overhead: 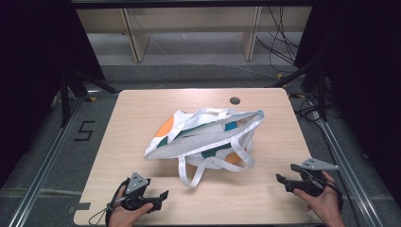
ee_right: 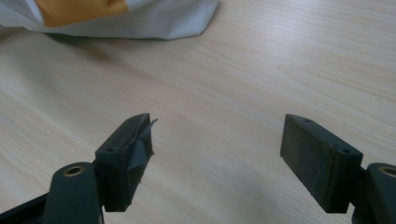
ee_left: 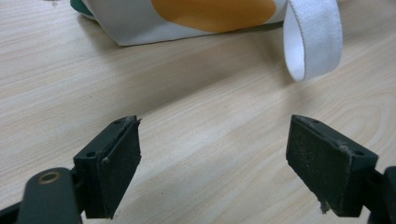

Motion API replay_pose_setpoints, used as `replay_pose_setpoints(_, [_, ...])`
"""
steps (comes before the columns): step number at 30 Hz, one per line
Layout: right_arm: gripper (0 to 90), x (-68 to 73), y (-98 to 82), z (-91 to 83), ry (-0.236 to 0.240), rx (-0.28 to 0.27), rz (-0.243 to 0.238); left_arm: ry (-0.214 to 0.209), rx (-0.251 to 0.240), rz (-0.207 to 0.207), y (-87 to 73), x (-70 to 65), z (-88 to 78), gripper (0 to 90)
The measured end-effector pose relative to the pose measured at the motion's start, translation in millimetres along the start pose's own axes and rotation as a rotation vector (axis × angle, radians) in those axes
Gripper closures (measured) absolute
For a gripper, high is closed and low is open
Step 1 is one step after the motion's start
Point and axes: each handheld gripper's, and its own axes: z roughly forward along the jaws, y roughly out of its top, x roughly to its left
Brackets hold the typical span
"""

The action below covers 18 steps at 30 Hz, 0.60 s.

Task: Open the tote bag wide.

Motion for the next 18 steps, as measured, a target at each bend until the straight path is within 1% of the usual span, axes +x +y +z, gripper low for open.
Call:
replay_pose_setpoints(1, [26.1, 0.0, 0.0, 0.0, 0.0, 0.0, 0.0, 0.0, 0.0, 0.0, 0.0, 0.0, 0.0, 17.4])
replay_pose_setpoints(2, [26.1, -0.2, -0.2, 0.5, -0.001, -0.002, -0.003, -0.001, -0.011, -0.011, -0.1, -0.9, 0.7, 17.4])
replay_pose_setpoints(3, [26.1, -0.1, -0.2, 0.4, -0.001, -0.002, -0.003, 0.003, 0.014, 0.018, 0.2, 1.3, -1.1, 17.5])
replay_pose_setpoints(4, [26.1, -0.1, -0.1, 0.7, 0.007, -0.001, -0.003, -0.001, -0.01, -0.01, -0.1, -0.7, 0.7, 17.5])
replay_pose_setpoints(5, [26.1, 0.0, -0.2, 0.8, 0.006, 0.0, -0.001, 0.007, 0.025, 0.023, 0.5, 1.8, -1.9, 17.5])
replay_pose_setpoints(6, [26.1, -0.4, -0.3, 0.8, 0.001, -0.001, -0.002, 0.008, 0.017, 0.022, 0.2, 1.9, -1.5, 17.5])
replay_pose_setpoints(7, [26.2, -0.4, -0.3, 1.0, 0.002, 0.0, -0.002, 0.004, 0.018, 0.005, 0.0, 1.6, -1.2, 17.6])
replay_pose_setpoints(10, [26.1, -0.5, -0.4, 1.0, 0.002, 0.001, -0.001, 0.01, 0.017, 0.009, -0.1, 1.5, -1.2, 17.7])
replay_pose_setpoints(11, [26.1, -0.6, -0.4, 1.1, 0.002, 0.001, -0.001, 0.011, 0.009, -0.004, -0.2, 0.9, -0.3, 18.0])
replay_pose_setpoints(13, [26.1, -0.4, -0.4, 1.1, 0.002, 0.001, -0.002, 0.019, 0.01, -0.002, -0.2, 1.3, -0.5, 18.4])
replay_pose_setpoints(15, [26.2, -0.1, -0.5, 1.5, 0.004, -0.005, -0.003, 0.009, 0.017, 0.003, 0.1, 1.8, -1.3, 20.9])
replay_pose_setpoints(16, [26.2, 0.0, -0.4, 1.6, 0.005, -0.004, -0.003, 0.015, 0.013, -0.001, -0.1, 1.4, -0.8, 22.2])
replay_pose_setpoints(17, [26.2, 0.0, -0.4, 1.7, 0.004, -0.004, -0.004, 0.022, 0.019, 0.004, -0.1, 1.7, -1.1, 22.2])
replay_pose_setpoints(18, [26.8, 0.1, -0.4, 1.7, 0.003, -0.003, -0.006, 0.015, 0.018, 0.005, -0.2, 2.2, -0.7, 22.8])
